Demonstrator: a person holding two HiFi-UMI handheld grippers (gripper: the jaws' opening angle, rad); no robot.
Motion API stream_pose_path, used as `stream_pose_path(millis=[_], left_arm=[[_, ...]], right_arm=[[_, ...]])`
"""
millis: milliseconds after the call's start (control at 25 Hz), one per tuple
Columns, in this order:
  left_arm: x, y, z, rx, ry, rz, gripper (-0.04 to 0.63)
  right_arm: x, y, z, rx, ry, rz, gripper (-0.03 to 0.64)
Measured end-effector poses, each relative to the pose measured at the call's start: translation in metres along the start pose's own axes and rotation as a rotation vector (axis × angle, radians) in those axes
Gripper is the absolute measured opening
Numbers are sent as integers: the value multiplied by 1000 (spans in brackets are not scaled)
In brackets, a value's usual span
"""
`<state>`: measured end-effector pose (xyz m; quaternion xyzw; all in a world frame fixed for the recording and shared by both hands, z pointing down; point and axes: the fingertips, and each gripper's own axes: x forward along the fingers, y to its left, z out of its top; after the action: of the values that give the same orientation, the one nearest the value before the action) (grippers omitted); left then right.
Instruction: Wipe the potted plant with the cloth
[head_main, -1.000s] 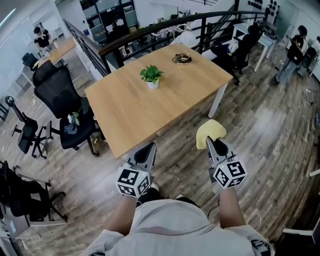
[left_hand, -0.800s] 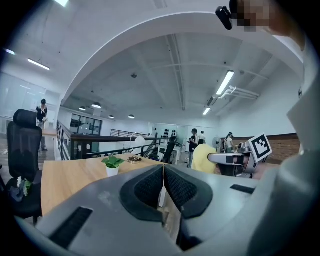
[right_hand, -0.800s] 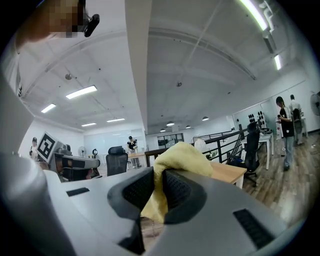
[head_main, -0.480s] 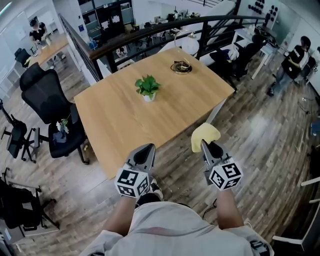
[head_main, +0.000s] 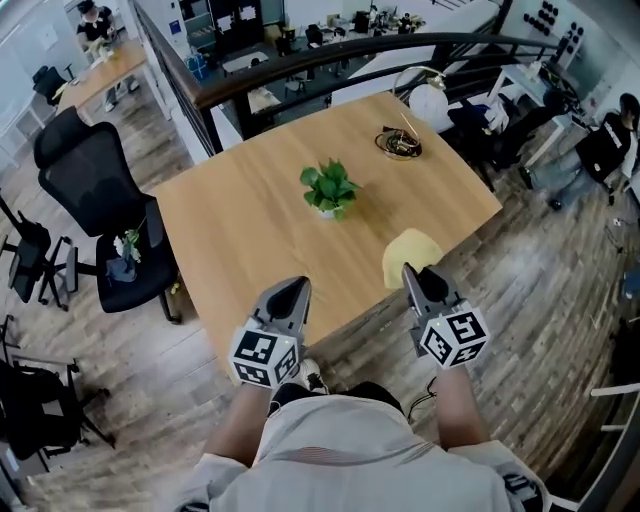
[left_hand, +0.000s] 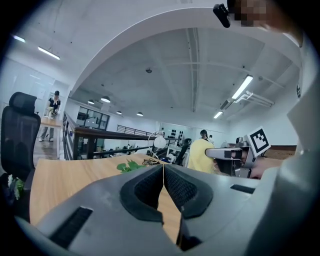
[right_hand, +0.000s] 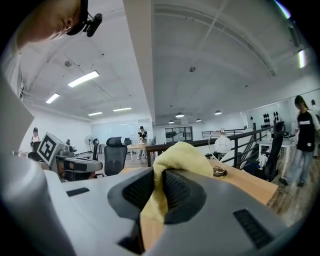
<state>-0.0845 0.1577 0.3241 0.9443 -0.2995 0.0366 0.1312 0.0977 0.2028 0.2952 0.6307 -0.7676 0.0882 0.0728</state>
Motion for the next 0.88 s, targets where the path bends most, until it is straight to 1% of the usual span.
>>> stream_pose_path(millis=[160,440,560,680,880], left_arm=[[10,33,-4,-33,10,39,17],[40,64,-14,-69,47,126,17],[68,71,-15,-65,69,170,17],[102,78,-16,-68,93,232,18],[155,88,-8,-49,85,321,17]], right_arm=[[42,0,1,-4,27,38,97],[99,-22,-7,38,59,124,97],[124,-45,-9,51,62,173,97],[151,-76,-4,48,57,231,97],[194,-131,10,20,41,310,97]])
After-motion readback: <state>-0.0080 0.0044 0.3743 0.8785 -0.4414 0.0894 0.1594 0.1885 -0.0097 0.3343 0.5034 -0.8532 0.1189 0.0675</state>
